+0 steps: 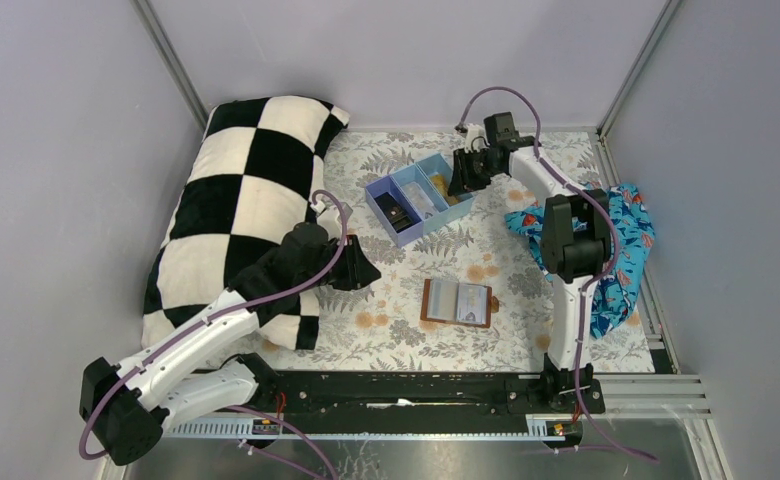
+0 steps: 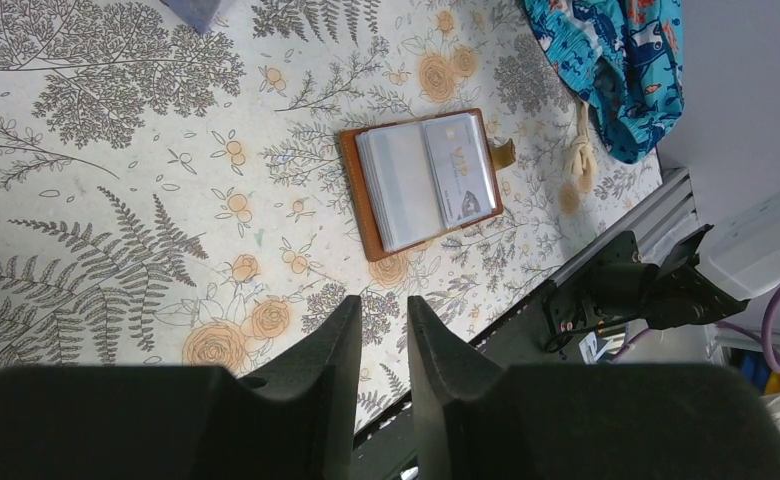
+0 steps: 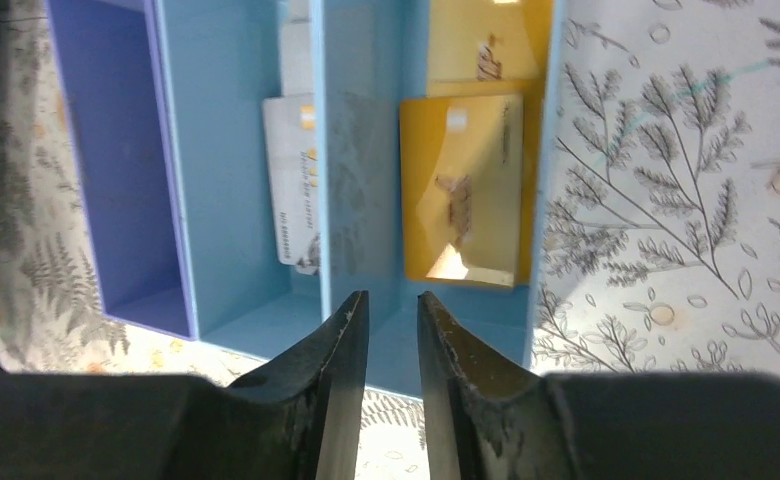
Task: Take the credit cards out of the card holder
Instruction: Place the credit card in the storage box, then remove the credit card from the card holder.
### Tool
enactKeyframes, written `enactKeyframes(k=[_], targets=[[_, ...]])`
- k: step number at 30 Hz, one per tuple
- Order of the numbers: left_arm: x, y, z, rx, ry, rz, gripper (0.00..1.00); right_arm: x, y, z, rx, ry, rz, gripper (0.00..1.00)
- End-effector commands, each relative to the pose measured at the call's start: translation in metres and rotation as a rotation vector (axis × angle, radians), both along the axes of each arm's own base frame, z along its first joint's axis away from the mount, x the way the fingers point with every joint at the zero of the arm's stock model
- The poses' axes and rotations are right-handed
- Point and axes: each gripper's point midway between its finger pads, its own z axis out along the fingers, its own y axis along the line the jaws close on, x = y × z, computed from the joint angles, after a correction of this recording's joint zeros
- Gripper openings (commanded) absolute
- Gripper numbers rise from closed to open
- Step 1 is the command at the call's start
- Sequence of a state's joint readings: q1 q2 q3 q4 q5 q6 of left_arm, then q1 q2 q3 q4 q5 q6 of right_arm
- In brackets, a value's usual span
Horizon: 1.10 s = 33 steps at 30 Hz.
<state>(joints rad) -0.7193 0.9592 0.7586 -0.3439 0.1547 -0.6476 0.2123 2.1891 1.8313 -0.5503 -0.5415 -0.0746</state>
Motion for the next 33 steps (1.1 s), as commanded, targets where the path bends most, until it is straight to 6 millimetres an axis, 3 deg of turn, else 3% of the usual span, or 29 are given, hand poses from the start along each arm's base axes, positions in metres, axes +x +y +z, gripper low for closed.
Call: enactKeyframes(k=[1, 6, 10, 17, 21, 24, 27, 33], targets=[[0.004, -0.008, 0.012, -0.049, -0.026, -0.015, 0.28, 0.016, -0.013, 0.053, -0.024, -0.188, -0.107, 0.32], [0.002, -0.021, 0.009, -0.099, 0.006, -0.053, 0.28, 0.007, -0.026, 0.102, -0.006, -0.329, -0.217, 0.33], [-0.008, -0.043, 0.007, -0.198, 0.024, -0.136, 0.32, -0.036, -0.028, 0.108, 0.043, -0.344, -0.251, 0.38], [-0.017, -0.077, -0.010, -0.214, 0.082, -0.210, 0.35, -0.136, -0.036, 0.056, 0.092, -0.136, -0.451, 0.45], [-0.021, -0.103, -0.023, -0.233, 0.145, -0.242, 0.35, -0.202, -0.029, 0.016, 0.115, -0.003, -0.494, 0.44], [-0.025, -0.123, -0.039, -0.234, 0.200, -0.264, 0.35, -0.238, -0.027, -0.005, 0.108, 0.026, -0.505, 0.40], [-0.027, -0.142, -0.047, -0.254, 0.235, -0.279, 0.35, -0.253, -0.035, -0.018, 0.114, 0.040, -0.541, 0.35], [-0.020, -0.168, -0.074, -0.221, 0.310, -0.262, 0.35, -0.257, -0.042, -0.032, 0.068, 0.045, -0.548, 0.36]])
